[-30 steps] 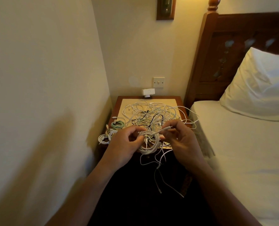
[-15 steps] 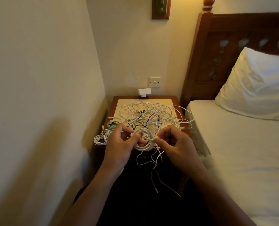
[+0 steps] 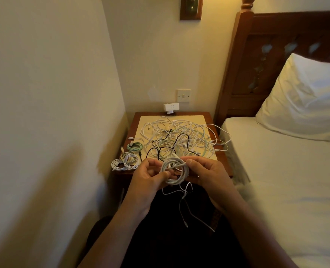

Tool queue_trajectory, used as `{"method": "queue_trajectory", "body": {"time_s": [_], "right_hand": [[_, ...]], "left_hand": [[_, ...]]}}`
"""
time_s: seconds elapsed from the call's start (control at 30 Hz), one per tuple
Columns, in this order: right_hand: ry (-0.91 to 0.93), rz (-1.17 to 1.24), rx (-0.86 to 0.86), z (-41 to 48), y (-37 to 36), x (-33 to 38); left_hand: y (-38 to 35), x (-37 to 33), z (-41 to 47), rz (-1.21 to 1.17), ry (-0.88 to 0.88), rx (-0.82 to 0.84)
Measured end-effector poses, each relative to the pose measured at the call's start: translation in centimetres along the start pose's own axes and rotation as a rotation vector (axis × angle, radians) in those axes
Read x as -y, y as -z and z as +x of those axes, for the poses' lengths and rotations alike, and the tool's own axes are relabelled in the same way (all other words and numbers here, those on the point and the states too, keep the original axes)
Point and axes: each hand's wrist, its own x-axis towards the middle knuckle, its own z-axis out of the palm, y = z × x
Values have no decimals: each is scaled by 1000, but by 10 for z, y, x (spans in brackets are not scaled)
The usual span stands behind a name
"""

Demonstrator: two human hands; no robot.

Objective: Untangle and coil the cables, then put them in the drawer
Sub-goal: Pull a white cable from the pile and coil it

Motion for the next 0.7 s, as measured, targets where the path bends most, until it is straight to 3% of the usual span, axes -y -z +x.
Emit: {"method": "queue_trajectory", "body": {"time_s": [0.13,0.3,0.57,0.7], "right_hand": [[-30,-47,37,0,2,-6],[-111,217,88,0,3,-14],[-105,465,72,4,0,-23],[-17,261,-3,2,2,-24]], "left_hand": [[4,-9,5,-194,150,120],[4,3,7,-489,272,161],[-6,13,4,-671,285,148],[-4,16,4,-653,272,168]]}}
